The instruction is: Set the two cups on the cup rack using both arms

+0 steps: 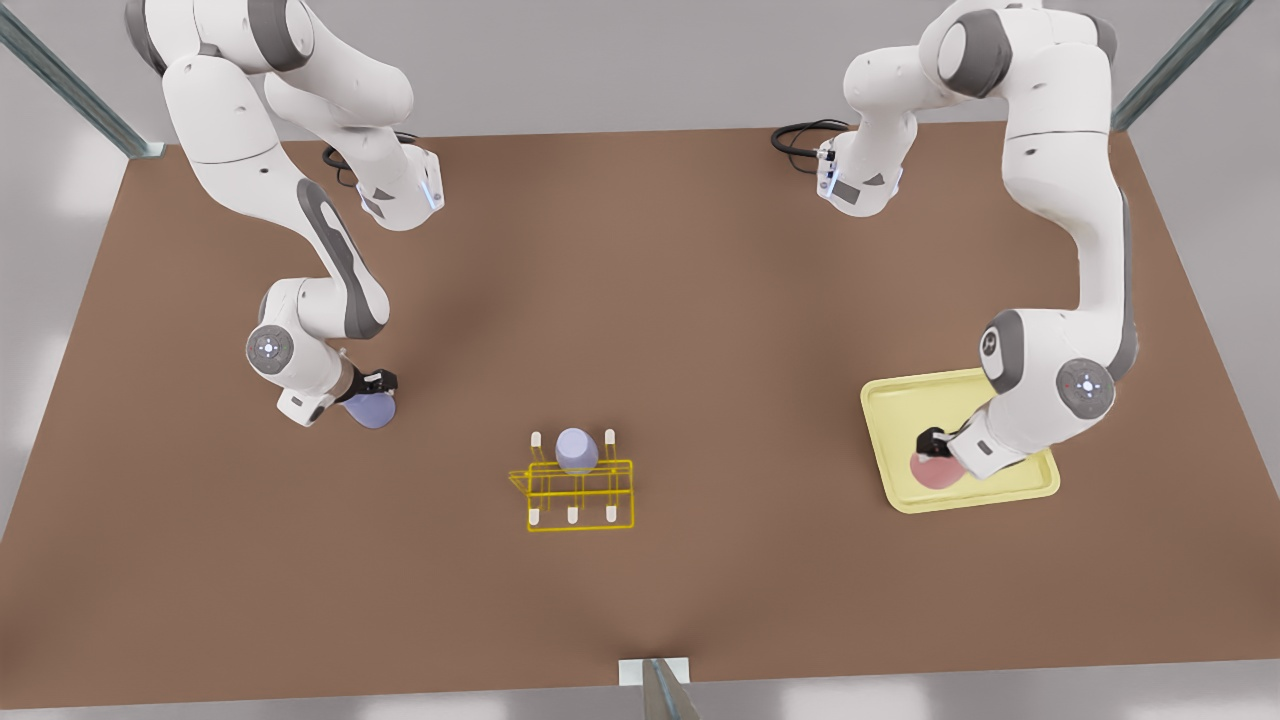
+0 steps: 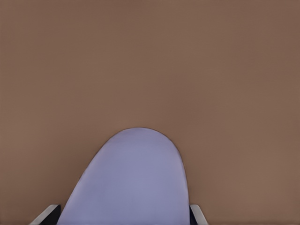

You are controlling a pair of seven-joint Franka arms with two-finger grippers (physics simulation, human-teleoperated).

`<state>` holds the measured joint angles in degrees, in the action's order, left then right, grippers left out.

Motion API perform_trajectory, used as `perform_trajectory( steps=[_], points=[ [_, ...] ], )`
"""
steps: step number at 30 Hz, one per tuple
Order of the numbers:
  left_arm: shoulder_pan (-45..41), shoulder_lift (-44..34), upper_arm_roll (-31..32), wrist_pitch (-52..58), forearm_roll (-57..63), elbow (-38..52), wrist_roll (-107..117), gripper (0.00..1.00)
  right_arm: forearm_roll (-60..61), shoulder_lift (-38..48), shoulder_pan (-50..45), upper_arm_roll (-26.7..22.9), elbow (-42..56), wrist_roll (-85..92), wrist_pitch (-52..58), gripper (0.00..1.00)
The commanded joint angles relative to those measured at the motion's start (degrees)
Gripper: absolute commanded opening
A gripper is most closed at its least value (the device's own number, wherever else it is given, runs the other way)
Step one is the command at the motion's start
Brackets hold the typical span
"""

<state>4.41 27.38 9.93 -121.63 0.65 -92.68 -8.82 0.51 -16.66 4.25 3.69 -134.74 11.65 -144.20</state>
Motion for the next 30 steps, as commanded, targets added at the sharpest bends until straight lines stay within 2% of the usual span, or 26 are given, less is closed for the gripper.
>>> perform_trajectory(
  steps=[1, 2, 6, 9, 11, 12, 15, 17, 20, 30],
  points=[
    [-0.5, 1.9, 5.0, 5.0, -0.6, 3.9, 23.9, 0.81, 0.0, 0.0, 0.0, 0.0, 0.0, 0.3, 0.1, 0.89],
    [-0.5, 4.8, 8.8, 4.9, -0.5, 7.8, 28.6, 0.81, 0.0, 0.0, 0.0, 0.0, 0.1, 0.3, 0.1, 0.82],
    [-8.4, 14.7, 10.2, 4.4, -0.3, 22.9, 40.1, 0.81, 0.0, -0.1, 0.0, 0.0, 0.9, 0.3, 0.8, 0.81],
    [-10.8, 18.4, 10.3, 1.0, -0.5, 29.0, 42.0, 0.81, 0.0, -0.1, 0.0, 0.0, 1.1, 0.3, 0.8, 0.81],
    [-12.4, 20.5, 11.8, -5.5, -0.6, 29.3, 42.1, 0.81, 0.0, 0.0, 0.0, 0.0, 1.4, 0.4, 0.9, 0.81],
    [-12.4, 21.6, 12.7, -9.9, -4.5, 29.4, 42.0, 0.81, -0.1, 0.0, 0.0, 0.0, 1.6, 0.3, 1.2, 0.81],
    [-15.2, 22.2, 14.5, -13.3, -9.0, 30.0, 42.2, 0.81, -0.1, 0.1, 0.0, 0.1, 2.5, 0.4, 1.8, 0.81],
    [-17.1, 26.5, 14.4, -13.5, -9.8, 37.0, 42.1, 0.81, -0.1, 0.1, 0.0, 0.1, 3.6, 0.5, 2.5, 0.81],
    [-18.1, 29.0, 16.5, -20.1, -9.9, 37.8, 42.1, 0.82, -0.1, 0.2, 0.0, 1.4, 5.5, 0.5, 3.3, 0.82],
    [-22.8, 31.2, 16.3, -20.4, -9.7, 38.1, 42.0, 0.82, 8.6, 0.8, -0.2, 9.8, 14.9, 1.2, 8.8, 0.82]
  ],
)
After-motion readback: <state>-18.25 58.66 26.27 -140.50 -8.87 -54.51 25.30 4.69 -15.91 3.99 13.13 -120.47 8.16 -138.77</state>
